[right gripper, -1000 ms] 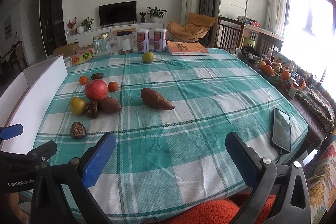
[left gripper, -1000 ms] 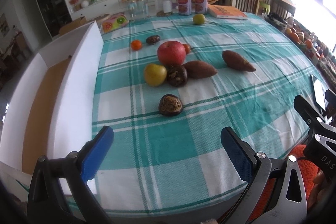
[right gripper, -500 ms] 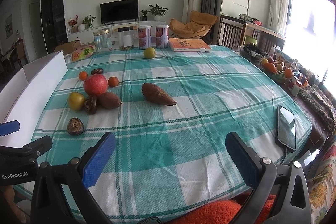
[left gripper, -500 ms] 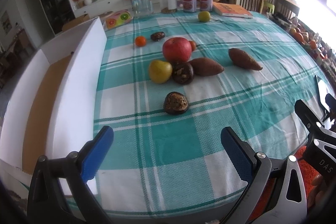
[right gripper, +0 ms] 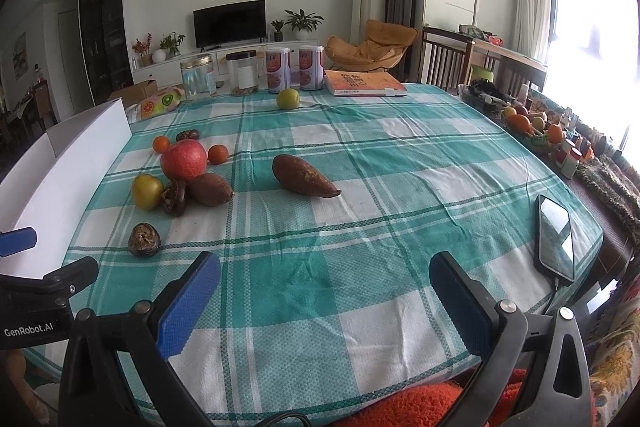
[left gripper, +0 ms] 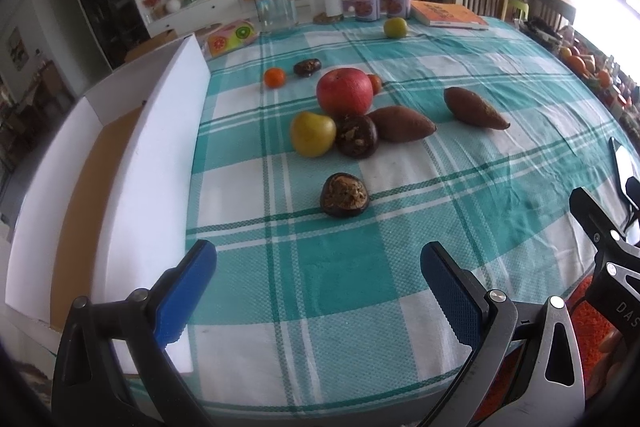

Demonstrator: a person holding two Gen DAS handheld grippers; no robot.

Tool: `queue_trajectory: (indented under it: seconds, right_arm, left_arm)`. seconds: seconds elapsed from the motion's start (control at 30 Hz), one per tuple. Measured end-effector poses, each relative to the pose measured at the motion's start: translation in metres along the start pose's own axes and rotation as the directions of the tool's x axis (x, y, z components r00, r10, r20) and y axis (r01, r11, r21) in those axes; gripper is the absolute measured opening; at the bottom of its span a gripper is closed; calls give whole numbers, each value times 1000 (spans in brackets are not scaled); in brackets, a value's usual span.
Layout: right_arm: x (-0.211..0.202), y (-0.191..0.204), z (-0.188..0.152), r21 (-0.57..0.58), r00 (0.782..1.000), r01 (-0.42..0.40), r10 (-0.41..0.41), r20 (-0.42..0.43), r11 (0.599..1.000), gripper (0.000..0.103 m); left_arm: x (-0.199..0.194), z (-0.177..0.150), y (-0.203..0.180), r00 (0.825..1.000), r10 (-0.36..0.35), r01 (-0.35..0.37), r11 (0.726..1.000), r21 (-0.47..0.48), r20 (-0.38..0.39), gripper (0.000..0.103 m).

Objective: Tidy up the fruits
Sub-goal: 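Move both tools toward the fruit cluster on the checked tablecloth, then grasp the dark round fruit with the left tool while the right tool grasps a sweet potato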

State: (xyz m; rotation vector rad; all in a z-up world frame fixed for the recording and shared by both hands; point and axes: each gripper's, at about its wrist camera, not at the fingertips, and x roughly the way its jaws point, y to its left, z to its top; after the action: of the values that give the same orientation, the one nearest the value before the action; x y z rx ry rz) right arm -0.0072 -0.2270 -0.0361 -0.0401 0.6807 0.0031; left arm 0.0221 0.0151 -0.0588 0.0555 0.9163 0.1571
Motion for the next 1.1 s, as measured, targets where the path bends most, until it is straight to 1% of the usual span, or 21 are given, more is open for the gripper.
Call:
queue_trajectory:
  seconds: [0.13,0.2,0.23,0.3,0.47,0.6,0.7,0.77,0.9,0.93,1.1]
  right_arm:
    - [5,1,3,3,1000,-5,5,-6,1000,103]
    - [8,1,6,6,1000,-17,17,-22,1000,103]
    - [12,1,9,13,999,-26,27,-33,1000,103]
    - [23,4,14,37,997,-54,55,-52,998,103]
    - [63,10,18,64,989,-69,77,-124,996,103]
    - [102,19,12,78,976,-58,72,-205,995,103]
    - [116,19,4,76,969,-37,54,-242,996,103]
    - [122,16,0,88,962,-36,58,-267,995,103]
    - [123,10,-2,116,961,-31,62,-268,993,103]
    - [123,9,-2,118,960,-31,63,-272,993,103]
    - [124,12,-4,109,958,-25,55,-283,994,103]
  left_arm:
    - [9,-2,0,1000,-16,16,1000,1,-25,102]
    - [26,-6,2,995,-70,70,997,-12,-77,102]
    - [37,-8,2,989,-95,93,995,-25,-115,102]
    - [56,-16,4,979,-122,115,992,-47,-164,102]
    - [83,-28,7,972,-104,100,994,-32,-209,102]
    - [82,-28,4,975,-103,100,995,-26,-195,103]
    - [82,-27,4,976,-103,100,995,-28,-192,103]
    - [81,-29,5,976,-109,104,994,-37,-188,103]
    - [78,-31,5,977,-111,106,994,-34,-180,103]
    - [86,-25,9,978,-110,106,994,-32,-179,103]
    - [86,-26,9,979,-112,109,994,-30,-171,103]
